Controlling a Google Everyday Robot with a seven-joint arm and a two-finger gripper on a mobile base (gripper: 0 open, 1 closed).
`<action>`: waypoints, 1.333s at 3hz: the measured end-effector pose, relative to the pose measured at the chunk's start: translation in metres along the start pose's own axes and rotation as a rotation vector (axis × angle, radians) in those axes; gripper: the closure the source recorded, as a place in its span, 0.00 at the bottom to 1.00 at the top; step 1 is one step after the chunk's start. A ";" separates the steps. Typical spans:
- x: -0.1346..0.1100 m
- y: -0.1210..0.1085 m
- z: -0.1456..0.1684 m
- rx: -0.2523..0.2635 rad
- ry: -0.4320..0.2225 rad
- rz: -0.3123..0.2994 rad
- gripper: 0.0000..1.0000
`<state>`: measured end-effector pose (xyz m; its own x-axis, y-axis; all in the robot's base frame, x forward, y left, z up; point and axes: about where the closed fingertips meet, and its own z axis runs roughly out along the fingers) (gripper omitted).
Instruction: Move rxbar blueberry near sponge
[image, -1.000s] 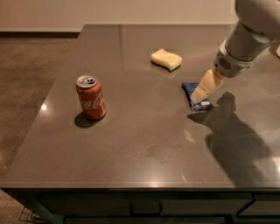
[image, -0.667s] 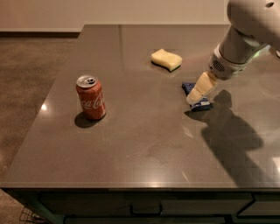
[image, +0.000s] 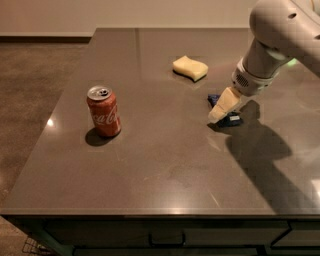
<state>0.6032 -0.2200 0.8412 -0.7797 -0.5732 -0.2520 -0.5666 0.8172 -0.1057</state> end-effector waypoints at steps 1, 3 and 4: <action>-0.001 0.002 0.008 -0.015 0.014 0.003 0.00; -0.004 0.006 0.012 -0.040 0.031 0.009 0.42; -0.005 0.006 0.009 -0.041 0.030 0.010 0.64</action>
Offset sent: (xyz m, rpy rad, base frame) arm 0.0034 0.0093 -0.0135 0.0078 0.0624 -0.0101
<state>0.6060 -0.2116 0.8336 -0.7926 -0.5672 -0.2236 -0.5688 0.8200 -0.0638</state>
